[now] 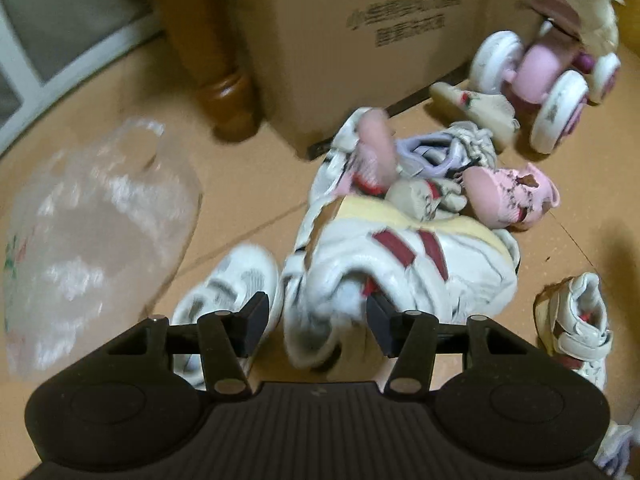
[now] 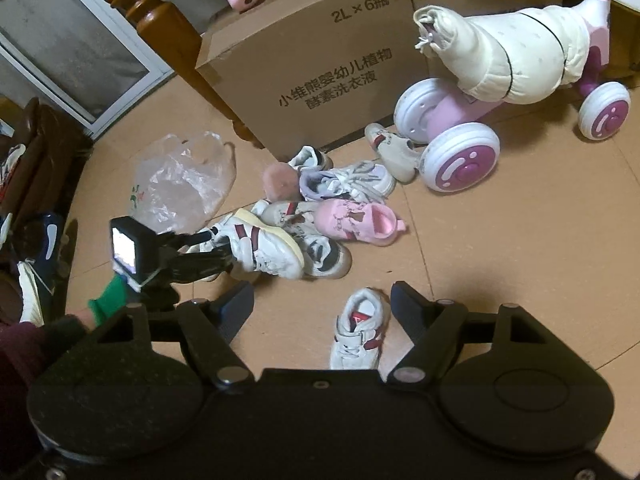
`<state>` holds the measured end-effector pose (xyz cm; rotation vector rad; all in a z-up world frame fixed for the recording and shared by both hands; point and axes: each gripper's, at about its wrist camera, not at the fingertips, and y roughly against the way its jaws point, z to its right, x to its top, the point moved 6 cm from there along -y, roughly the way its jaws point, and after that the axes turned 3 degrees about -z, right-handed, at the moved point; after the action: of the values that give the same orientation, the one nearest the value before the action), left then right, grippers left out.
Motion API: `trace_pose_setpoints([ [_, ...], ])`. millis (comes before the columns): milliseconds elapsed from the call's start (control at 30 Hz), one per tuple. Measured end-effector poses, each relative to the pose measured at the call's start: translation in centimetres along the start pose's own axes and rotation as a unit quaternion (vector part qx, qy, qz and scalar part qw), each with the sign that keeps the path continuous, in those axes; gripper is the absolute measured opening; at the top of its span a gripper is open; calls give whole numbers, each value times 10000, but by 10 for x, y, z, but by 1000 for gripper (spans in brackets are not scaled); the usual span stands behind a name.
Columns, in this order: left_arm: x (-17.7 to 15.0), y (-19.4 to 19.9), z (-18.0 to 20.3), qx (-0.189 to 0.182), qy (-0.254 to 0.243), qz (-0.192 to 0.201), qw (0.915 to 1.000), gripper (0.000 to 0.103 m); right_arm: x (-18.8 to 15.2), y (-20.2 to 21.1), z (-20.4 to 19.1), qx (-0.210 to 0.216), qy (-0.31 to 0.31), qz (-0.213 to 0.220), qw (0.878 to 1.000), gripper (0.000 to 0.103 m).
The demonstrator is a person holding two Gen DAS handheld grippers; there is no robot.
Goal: Organize scattered shoes
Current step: 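Reach the left tool into the pile and grasp a white maroon-striped sneaker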
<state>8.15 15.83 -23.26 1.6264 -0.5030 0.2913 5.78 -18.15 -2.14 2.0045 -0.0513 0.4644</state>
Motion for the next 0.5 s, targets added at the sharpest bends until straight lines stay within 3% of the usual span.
trace_pose_setpoints([
  [100, 0, -13, 4, 32, -298, 76, 9995, 54, -3, -6, 4, -75, -34, -92, 9999, 78],
  [333, 7, -21, -1, -237, -253, 265, 9990, 53, -5, -13, 10, -212, -125, -158, 9996, 78],
  [367, 8, -21, -1, -298, -218, 261, 9990, 40, -3, -12, 8, -195, -111, -136, 9997, 78],
  [433, 11, -18, 0, -515, -103, 210, 9984, 32, -2, -10, 5, -165, -104, -95, 9998, 78],
  [500, 16, -8, 1, -676, -37, 306, 9972, 31, 0, -7, 2, -125, -89, -50, 9999, 78],
])
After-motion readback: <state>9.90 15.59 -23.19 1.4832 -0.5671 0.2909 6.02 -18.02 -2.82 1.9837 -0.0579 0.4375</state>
